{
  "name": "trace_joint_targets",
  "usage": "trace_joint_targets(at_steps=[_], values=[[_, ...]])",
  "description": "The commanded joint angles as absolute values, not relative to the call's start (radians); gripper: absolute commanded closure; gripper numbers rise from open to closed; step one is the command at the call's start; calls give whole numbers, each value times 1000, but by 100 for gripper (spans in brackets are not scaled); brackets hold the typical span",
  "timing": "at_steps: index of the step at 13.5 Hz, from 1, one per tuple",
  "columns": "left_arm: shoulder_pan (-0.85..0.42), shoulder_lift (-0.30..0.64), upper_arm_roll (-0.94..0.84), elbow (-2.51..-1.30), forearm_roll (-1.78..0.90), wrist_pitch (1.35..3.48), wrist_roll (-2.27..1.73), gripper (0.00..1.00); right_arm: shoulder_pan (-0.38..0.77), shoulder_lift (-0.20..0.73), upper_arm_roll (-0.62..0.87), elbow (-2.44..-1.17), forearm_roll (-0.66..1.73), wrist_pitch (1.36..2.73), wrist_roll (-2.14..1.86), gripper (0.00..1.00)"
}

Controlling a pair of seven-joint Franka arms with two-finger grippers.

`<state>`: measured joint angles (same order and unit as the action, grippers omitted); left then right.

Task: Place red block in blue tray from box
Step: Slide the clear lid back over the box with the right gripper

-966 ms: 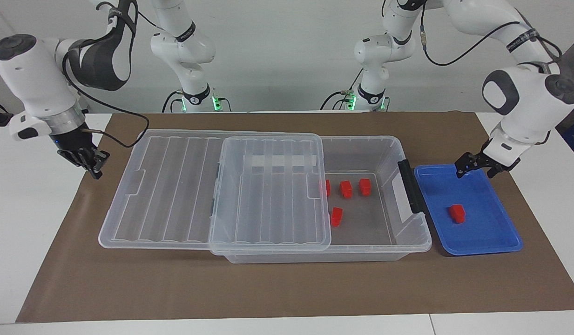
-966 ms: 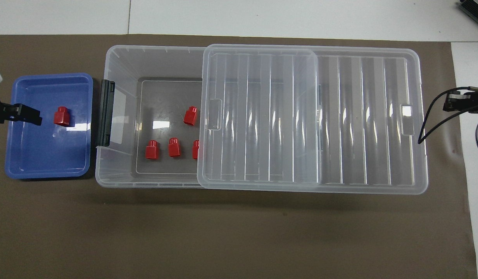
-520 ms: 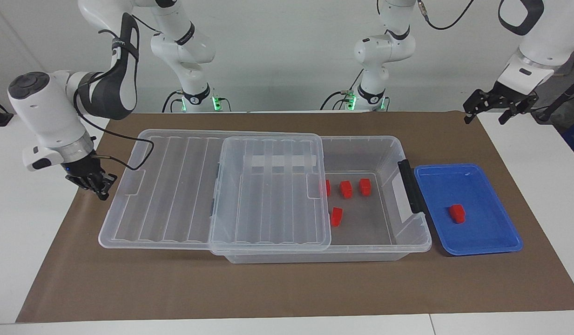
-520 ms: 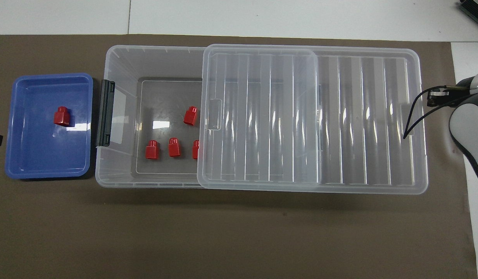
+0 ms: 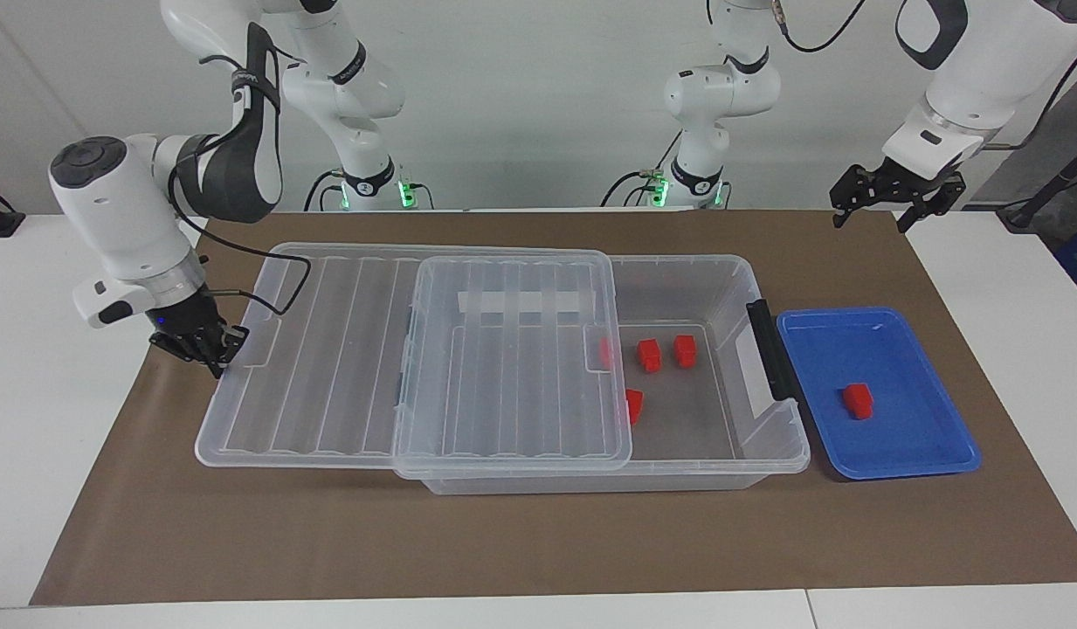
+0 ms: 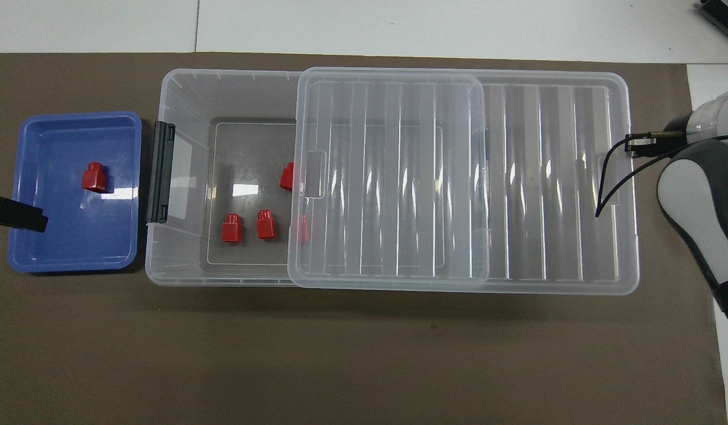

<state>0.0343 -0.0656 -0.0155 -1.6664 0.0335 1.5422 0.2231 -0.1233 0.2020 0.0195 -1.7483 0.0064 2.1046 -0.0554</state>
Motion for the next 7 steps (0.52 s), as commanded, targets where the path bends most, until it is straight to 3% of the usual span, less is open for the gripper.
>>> trace_joint_targets(at_steps=[1, 5, 7], values=[[-3, -49, 9, -1684, 29, 1595, 183, 0, -123, 204, 41, -1739, 60, 2083, -106, 100], [-18, 102, 9, -1551, 17, 1574, 183, 0, -123, 201, 90, -1744, 60, 2057, -138, 100], [-50, 87, 15, -1555, 23, 1546, 179, 0, -121, 199, 116, -1744, 60, 2048, -144, 100]])
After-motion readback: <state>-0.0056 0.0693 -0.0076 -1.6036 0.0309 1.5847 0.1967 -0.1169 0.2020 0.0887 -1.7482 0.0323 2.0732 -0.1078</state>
